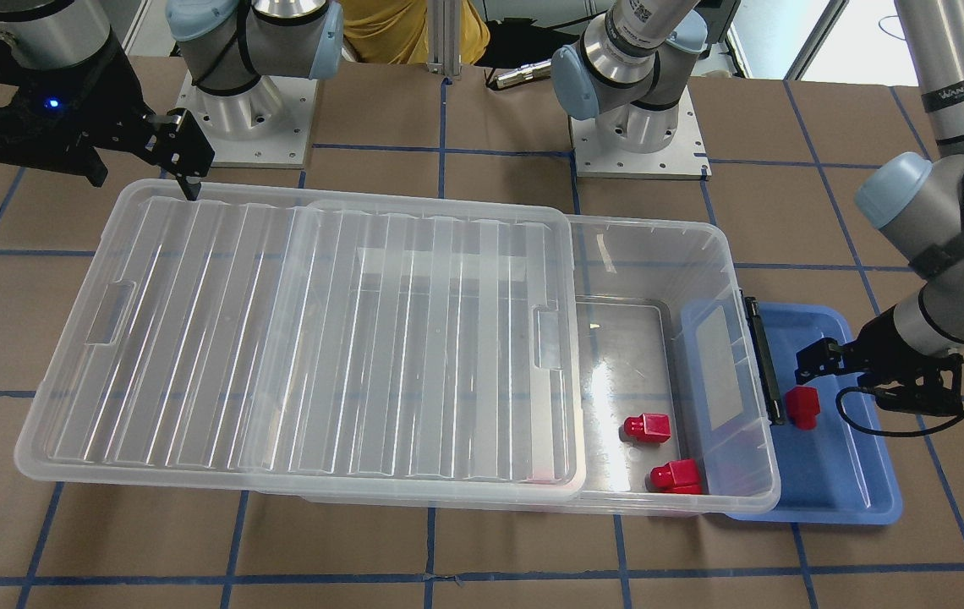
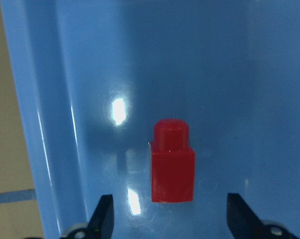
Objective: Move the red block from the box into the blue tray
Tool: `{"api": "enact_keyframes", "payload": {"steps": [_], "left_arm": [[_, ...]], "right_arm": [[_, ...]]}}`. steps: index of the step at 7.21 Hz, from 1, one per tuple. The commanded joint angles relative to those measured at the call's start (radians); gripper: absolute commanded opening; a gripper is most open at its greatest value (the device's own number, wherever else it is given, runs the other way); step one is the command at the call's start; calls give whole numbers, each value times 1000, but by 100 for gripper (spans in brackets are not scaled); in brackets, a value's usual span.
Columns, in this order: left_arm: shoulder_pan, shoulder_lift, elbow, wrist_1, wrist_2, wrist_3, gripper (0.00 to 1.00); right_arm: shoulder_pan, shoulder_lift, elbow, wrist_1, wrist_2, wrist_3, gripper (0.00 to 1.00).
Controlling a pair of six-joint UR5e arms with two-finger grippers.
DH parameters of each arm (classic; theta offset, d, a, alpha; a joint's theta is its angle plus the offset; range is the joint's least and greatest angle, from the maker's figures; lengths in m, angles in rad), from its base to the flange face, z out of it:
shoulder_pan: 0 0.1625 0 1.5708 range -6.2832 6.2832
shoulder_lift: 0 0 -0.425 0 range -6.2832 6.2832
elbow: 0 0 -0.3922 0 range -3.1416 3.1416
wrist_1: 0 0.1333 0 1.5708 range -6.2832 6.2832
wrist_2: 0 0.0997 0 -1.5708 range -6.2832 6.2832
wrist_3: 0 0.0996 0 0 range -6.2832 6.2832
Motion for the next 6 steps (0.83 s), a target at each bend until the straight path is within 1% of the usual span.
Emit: {"api": "enact_keyframes", "payload": {"steps": [1, 2, 3, 4, 5, 6], "left_arm": [[-40, 135, 110, -248, -9, -56, 96], [-115, 192, 187, -375, 5, -157, 97], [-213, 235, 220, -422, 2, -285, 100], [-313, 270, 224, -427, 10, -353, 100], [-409, 299, 235, -427, 10, -463, 100], [-479, 325, 225, -429, 5, -476, 100]], "right_arm": [[-3, 0, 2, -3, 0, -2, 100], [-6, 0, 2, -3, -13, -2, 100], [-17, 6, 4, -9, -40, -14, 100], [-43, 11, 4, -12, -42, -15, 100], [-98, 37, 16, -19, -42, -26, 100], [-170, 74, 26, -22, -40, -53, 100]]}}
